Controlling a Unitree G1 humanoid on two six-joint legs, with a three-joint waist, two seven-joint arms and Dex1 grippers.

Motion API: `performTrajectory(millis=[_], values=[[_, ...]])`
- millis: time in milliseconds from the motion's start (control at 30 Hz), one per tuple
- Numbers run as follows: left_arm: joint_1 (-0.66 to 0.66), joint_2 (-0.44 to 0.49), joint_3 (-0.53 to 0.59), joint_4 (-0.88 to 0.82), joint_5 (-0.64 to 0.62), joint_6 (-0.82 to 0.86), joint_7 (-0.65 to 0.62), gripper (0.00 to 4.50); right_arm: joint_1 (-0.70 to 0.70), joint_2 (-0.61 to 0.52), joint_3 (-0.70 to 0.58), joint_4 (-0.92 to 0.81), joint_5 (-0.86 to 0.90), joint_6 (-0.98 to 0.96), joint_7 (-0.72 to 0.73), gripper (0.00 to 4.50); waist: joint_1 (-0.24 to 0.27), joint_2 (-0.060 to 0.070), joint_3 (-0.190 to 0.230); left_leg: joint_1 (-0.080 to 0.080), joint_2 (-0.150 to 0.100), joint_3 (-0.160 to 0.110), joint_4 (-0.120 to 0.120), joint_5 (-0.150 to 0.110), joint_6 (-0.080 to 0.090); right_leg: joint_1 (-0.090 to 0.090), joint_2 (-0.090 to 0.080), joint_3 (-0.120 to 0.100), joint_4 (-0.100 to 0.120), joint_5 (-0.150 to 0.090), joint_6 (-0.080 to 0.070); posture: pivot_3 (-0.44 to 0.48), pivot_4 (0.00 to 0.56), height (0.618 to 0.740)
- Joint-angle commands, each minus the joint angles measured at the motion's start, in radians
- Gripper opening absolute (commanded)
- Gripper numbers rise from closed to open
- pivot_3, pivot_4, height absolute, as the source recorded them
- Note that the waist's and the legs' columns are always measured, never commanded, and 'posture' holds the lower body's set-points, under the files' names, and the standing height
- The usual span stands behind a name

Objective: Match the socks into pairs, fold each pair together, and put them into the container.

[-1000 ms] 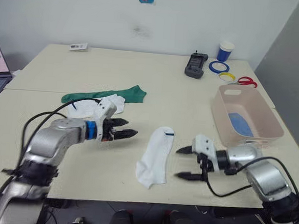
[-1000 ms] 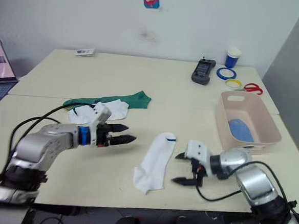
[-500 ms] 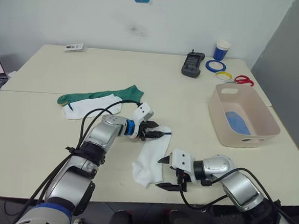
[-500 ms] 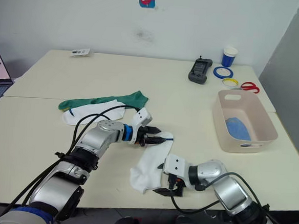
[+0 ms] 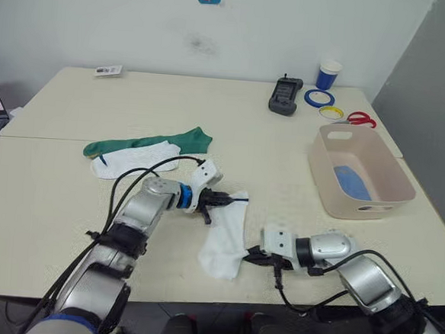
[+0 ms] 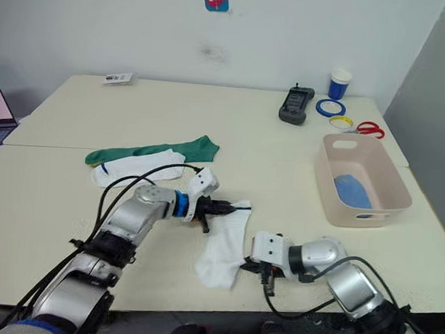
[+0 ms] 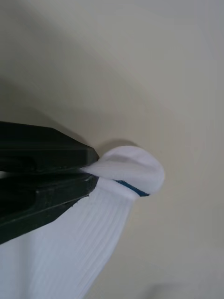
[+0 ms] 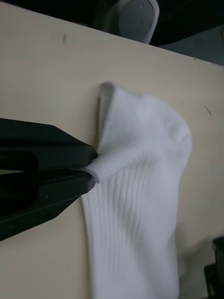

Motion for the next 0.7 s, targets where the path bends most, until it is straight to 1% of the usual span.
performTrajectory(millis=[33, 100, 167, 267, 300, 367, 433, 500, 567, 633, 700], values=[[0.131, 0.031, 0.081, -0.220, -0.039, 0.103, 0.084, 0.00, -0.062, -0.033, -0.060, 0.036, 0.055, -0.059, 0.089, 0.03, -0.003, 0.000, 0.000, 0.000, 0.000, 0.000, 0.000, 0.000, 0.000, 0.000, 0.000, 0.000, 0.000, 0.000, 0.000, 0.000, 0.150, 0.740], [0.224, 0.026, 0.120, -0.360, -0.077, 0.187, 0.137, 0.00, -0.112, -0.043, -0.067, 0.109, 0.061, -0.085, 0.140, 0.03, -0.001, 0.000, 0.000, 0.001, 0.000, -0.001, 0.000, 0.000, 0.000, 0.001, 0.000, -0.001, 0.001, 0.000, 0.000, 0.000, 0.150, 0.740], [0.297, -0.010, 0.159, -0.473, -0.107, 0.273, 0.223, 0.00, -0.162, -0.041, -0.065, 0.185, 0.066, -0.106, 0.191, 0.03, 0.002, 0.000, 0.000, 0.001, 0.000, 0.000, 0.000, 0.000, 0.000, 0.001, -0.001, -0.001, 0.001, 0.000, 0.000, 0.000, 0.150, 0.740], [0.367, -0.048, 0.171, -0.575, -0.107, 0.308, 0.317, 0.00, -0.201, -0.029, -0.051, 0.253, 0.082, -0.103, 0.254, 0.03, 0.008, 0.000, 0.000, 0.000, -0.001, 0.000, 0.000, 0.000, 0.000, 0.001, -0.002, -0.001, 0.001, 0.000, 0.000, 0.000, 0.150, 0.740], [0.381, -0.055, 0.172, -0.596, -0.108, 0.311, 0.336, 0.00, -0.207, -0.025, -0.050, 0.268, 0.083, -0.101, 0.263, 0.24, 0.010, 0.000, 0.000, 0.000, -0.001, 0.000, 0.000, 0.000, 0.000, 0.001, -0.002, -0.001, 0.000, 0.000, 0.000, 0.000, 0.150, 0.740], [0.396, -0.071, 0.186, -0.620, -0.120, 0.315, 0.368, 0.50, -0.211, -0.030, -0.049, 0.279, 0.085, -0.082, 0.284, 0.68, 0.012, 0.000, 0.000, 0.000, -0.001, -0.001, 0.000, 0.000, 0.000, 0.001, -0.003, -0.001, -0.001, 0.000, 0.000, 0.000, 0.150, 0.740], [0.404, -0.062, 0.205, -0.638, -0.143, 0.334, 0.371, 1.03, -0.200, -0.046, -0.067, 0.266, 0.090, -0.061, 0.291, 1.37, 0.012, 0.000, 0.000, -0.001, -0.001, -0.001, 0.000, 0.000, 0.000, 0.001, -0.004, -0.001, -0.001, 0.000, 0.000, 0.000, 0.150, 0.740], [0.407, -0.026, 0.239, -0.644, -0.174, 0.351, 0.345, 1.69, -0.174, -0.075, -0.103, 0.239, 0.105, -0.024, 0.282, 2.11, 0.012, 0.000, 0.000, 0.000, -0.002, -0.001, 0.000, 0.000, 0.000, 0.001, -0.004, -0.001, 0.000, 0.000, 0.000, 0.000, 0.150, 0.740], [0.404, 0.034, 0.279, -0.627, -0.211, 0.342, 0.287, 2.22, -0.127, -0.104, -0.154, 0.211, 0.114, -0.003, 0.242, 2.70, 0.012, 0.000, 0.000, -0.001, -0.002, -0.001, 0.000, 0.000, 0.000, 0.001, -0.004, -0.001, 0.000, 0.000, 0.000, 0.000, 0.150, 0.740], [0.389, 0.089, 0.323, -0.581, -0.259, 0.324, 0.217, 2.95, -0.068, -0.127, -0.214, 0.152, 0.167, 0.094, 0.203, 3.45, 0.012, 0.000, 0.000, 0.000, -0.002, -0.001, 0.000, 0.000, 0.000, 0.001, -0.004, -0.002, -0.001, 0.000, 0.000, 0.000, 0.150, 0.740], [0.368, 0.133, 0.344, -0.509, -0.280, 0.277, 0.151, 3.55, -0.009, -0.133, -0.275, 0.081, 0.220, 0.202, 0.147, 3.47, 0.012, 0.000, 0.000, 0.000, -0.001, -0.001, -0.001, 0.000, 0.000, 0.001, -0.004, -0.002, -0.001, 0.000, 0.000, 0.000, 0.150, 0.740]])
